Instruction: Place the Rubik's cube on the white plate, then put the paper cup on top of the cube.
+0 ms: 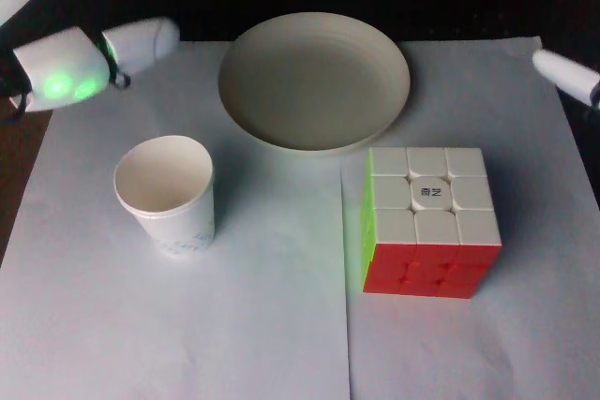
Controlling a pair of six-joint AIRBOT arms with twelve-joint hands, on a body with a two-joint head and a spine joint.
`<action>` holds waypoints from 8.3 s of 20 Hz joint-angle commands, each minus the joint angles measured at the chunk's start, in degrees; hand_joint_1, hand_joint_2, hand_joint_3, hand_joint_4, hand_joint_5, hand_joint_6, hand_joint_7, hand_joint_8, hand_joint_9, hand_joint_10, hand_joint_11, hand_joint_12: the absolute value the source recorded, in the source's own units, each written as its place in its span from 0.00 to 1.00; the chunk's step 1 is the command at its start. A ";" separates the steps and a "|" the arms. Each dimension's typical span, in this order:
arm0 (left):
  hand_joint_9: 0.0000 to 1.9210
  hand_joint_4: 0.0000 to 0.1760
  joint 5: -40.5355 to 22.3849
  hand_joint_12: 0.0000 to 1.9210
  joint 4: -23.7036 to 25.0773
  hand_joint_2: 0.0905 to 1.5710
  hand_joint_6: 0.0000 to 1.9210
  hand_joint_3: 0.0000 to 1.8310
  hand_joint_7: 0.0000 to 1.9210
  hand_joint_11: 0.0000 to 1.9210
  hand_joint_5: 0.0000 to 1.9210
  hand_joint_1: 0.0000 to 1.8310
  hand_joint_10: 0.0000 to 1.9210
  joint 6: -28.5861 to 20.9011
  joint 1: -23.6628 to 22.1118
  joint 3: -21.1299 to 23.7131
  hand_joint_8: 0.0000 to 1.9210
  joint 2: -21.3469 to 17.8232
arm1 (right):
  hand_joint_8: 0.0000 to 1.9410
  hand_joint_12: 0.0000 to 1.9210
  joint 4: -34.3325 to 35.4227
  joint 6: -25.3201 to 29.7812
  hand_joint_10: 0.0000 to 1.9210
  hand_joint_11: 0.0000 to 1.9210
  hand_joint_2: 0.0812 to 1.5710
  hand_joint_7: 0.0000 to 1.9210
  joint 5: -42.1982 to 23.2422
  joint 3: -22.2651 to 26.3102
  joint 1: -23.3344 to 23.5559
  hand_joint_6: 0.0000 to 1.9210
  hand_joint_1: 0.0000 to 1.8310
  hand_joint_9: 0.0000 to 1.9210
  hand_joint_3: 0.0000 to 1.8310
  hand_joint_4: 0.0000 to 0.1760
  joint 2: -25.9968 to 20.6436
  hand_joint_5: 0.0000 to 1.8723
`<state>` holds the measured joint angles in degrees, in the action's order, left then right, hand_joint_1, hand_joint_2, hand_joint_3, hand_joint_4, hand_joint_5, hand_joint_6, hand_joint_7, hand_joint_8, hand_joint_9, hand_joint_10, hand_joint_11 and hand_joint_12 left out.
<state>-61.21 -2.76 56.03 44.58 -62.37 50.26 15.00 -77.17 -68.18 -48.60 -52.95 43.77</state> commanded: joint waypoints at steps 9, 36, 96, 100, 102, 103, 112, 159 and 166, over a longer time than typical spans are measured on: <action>0.04 0.33 -6.30 0.31 -0.60 0.84 0.00 0.00 0.04 0.00 0.03 0.20 0.00 0.06 -0.88 -0.32 0.00 0.38 | 0.00 0.47 -0.45 1.04 0.15 0.00 0.86 0.03 -6.89 -0.52 -0.21 0.00 0.17 0.00 0.00 0.04 0.09 0.00; 0.00 0.44 -5.94 0.12 -2.16 0.87 0.00 0.00 0.02 0.00 0.01 0.16 0.00 0.06 -0.45 -0.24 0.00 0.27 | 0.00 0.01 -12.97 30.54 0.00 0.01 0.60 0.00 -3.29 -2.49 -9.52 0.00 0.37 0.00 0.01 0.15 6.21 0.00; 0.08 0.00 -7.50 0.30 -4.65 0.87 0.00 0.00 0.09 0.00 0.11 0.25 0.00 0.02 1.61 -0.21 0.00 -0.21 | 0.51 1.00 -9.02 30.75 0.84 0.18 0.73 0.11 29.13 -37.47 22.48 0.44 0.55 0.14 0.00 0.00 34.49 0.06; 0.08 0.00 -7.76 0.33 -4.65 0.87 0.00 0.00 0.10 0.00 0.12 0.26 0.00 0.02 1.63 -0.18 0.00 -0.22 | 0.25 0.98 -8.35 30.75 0.67 0.02 0.75 0.12 29.31 -38.03 22.32 0.31 0.51 0.07 0.00 0.00 35.53 0.04; 0.07 0.02 -7.84 0.28 -4.64 0.87 0.00 0.00 0.09 0.00 0.11 0.27 0.00 0.02 1.63 -0.16 0.00 -0.21 | 0.07 0.94 -7.88 30.74 0.60 0.00 0.76 0.15 29.31 -38.18 22.04 0.17 0.49 0.05 0.00 0.00 35.72 0.07; 0.07 0.00 -7.83 0.28 -4.64 0.88 0.00 0.00 0.08 0.00 0.11 0.27 0.00 0.02 1.63 -0.16 0.00 -0.21 | 0.02 0.89 -7.65 30.74 0.52 0.00 0.77 0.12 29.31 -38.32 21.76 0.09 0.44 0.03 0.00 0.00 35.90 0.06; 0.07 0.02 -7.86 0.27 -4.78 0.88 0.00 0.00 0.08 0.00 0.11 0.27 0.00 -0.01 1.85 -0.14 0.00 -0.22 | 0.00 0.42 -6.51 30.74 0.06 0.00 0.72 0.00 29.76 -38.43 20.66 0.00 0.19 0.01 0.00 0.41 36.36 0.00; 0.01 0.68 7.62 0.93 3.23 0.77 0.67 0.00 0.05 0.00 0.00 0.45 0.83 -6.46 11.33 3.24 0.73 -0.64 | 0.70 0.89 -12.07 30.40 0.73 0.00 0.80 0.14 3.94 -7.01 -1.10 0.59 0.39 0.11 0.00 0.00 6.29 0.03; 0.10 0.43 3.97 0.77 3.39 0.75 0.35 0.00 0.20 0.00 0.13 0.45 0.40 -6.63 10.67 4.31 0.20 -2.65 | 0.58 0.88 -11.98 30.40 0.67 0.00 0.82 0.10 3.98 -7.06 -1.20 0.55 0.37 0.10 0.00 0.00 6.46 0.00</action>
<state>-49.34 1.58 49.60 55.79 -57.95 47.66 2.79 -46.72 -56.75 -55.53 -54.57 50.09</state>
